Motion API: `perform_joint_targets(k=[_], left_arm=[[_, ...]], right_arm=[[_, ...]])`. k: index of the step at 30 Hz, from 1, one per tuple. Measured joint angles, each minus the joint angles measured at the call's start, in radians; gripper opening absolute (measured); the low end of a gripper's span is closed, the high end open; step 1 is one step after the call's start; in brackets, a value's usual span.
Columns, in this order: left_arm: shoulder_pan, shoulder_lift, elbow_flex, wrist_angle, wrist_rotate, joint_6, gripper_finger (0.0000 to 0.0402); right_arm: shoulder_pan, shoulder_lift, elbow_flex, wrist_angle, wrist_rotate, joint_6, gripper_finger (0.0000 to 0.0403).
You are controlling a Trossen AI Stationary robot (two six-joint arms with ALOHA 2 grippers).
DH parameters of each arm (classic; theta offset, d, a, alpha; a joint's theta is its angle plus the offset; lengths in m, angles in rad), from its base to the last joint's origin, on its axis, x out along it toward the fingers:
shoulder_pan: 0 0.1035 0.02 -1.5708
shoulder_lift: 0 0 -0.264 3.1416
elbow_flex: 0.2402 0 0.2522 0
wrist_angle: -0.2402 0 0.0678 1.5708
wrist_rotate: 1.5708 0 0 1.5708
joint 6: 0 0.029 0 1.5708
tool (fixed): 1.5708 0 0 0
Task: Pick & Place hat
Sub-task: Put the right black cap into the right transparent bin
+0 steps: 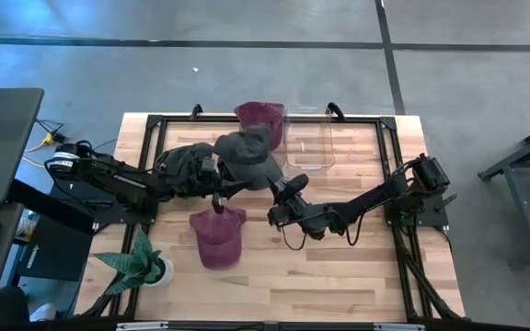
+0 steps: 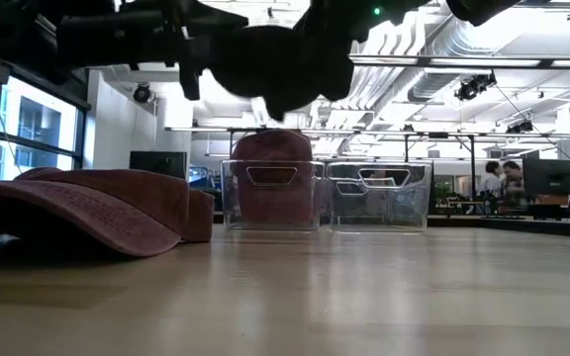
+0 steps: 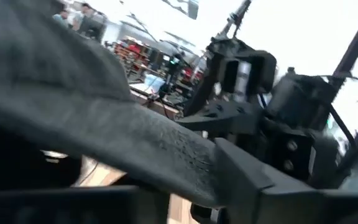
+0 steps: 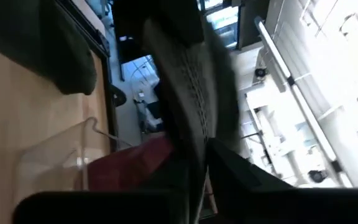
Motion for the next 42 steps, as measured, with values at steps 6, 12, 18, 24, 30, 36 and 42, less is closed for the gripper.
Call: perform_joint_targets(k=[6,12,18,24,30,36,42], left_arm=[[0.0,-0.001,0.0,-0.065,0.115,0.129,0.0016],[0.0,-0.056,0.075,-0.42,0.157,0.331,0.0004],[-0.004,-0.059,0.291,-0.97,0.135,0.526,0.0003],[-0.081,-0.01,0.409,-1.166,-0.037,0.72,0.0002],[-0.161,-0.003,0.424,-1.152,-0.131,0.762,0.0002],[-0.187,-0.004,0.422,-1.15,-0.146,0.766,0.0002],[-0.183,-0.004,0.422,-1.15,-0.152,0.767,0.0002]], right_arm=[[0.049,0.0,0.0,-0.237,-0.007,0.295,0.0098],[0.14,-0.068,-0.001,-0.651,-0.172,0.739,0.0178],[0.179,-0.275,-0.001,-1.044,-0.557,1.22,0.0211],[0.206,-0.459,-0.001,-0.984,-0.883,1.327,0.0213],[0.247,-0.568,0.0,-0.948,-0.583,1.132,0.0213],[0.174,-0.586,0.026,-0.983,-0.571,1.003,0.0212],[0.029,-0.525,0.11,-1.19,-0.85,1.036,0.0212]])
